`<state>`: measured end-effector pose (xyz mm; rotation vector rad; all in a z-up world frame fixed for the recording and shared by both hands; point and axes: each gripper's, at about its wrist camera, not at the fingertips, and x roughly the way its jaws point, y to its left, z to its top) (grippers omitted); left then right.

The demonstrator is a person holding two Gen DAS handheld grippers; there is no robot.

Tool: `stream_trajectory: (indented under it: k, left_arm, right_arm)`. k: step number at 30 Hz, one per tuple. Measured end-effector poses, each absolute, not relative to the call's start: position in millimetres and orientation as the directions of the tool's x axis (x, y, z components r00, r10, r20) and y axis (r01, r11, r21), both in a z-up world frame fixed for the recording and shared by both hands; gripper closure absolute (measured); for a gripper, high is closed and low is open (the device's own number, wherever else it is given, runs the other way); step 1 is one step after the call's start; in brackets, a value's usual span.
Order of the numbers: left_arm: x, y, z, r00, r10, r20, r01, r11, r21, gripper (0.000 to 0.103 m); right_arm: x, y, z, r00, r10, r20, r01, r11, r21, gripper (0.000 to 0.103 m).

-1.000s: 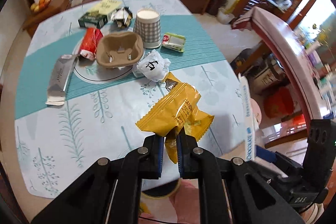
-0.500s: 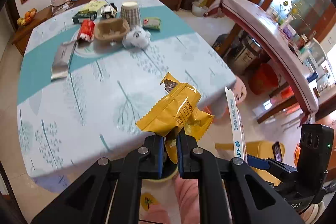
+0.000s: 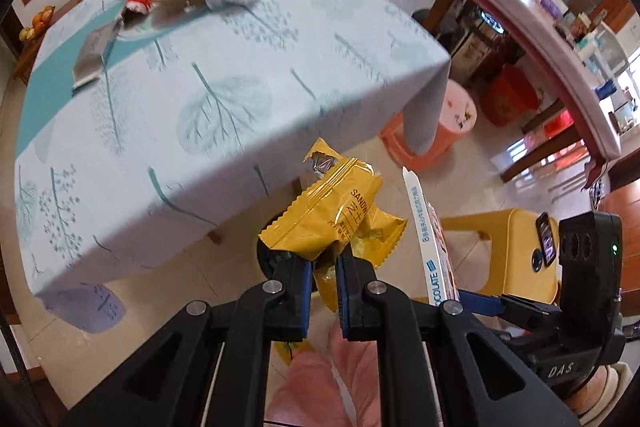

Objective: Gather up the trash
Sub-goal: 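Carry the snack packet and Kinder box over the black trash bin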

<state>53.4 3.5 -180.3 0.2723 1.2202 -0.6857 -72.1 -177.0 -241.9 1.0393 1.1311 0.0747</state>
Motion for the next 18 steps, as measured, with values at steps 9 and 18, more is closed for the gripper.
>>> stream_trajectory:
  k: [9, 18]
  left_arm:
    - [32, -24, -242, 0.137, -0.231, -0.963, 0.667, 0.741, -0.083, 0.095]
    - [35, -46, -331, 0.126, -0.157, -0.979, 0.695, 0.719, -0.026, 0.094]
  right_arm:
    - [-77, -193, -311, 0.442, 0.6, -0.667, 0.508, 0.445, 0.737, 0.012]
    - [-69, -194, -408, 0.342, 0.645, -0.683, 0.562, 0.442, 0.699, 0.012]
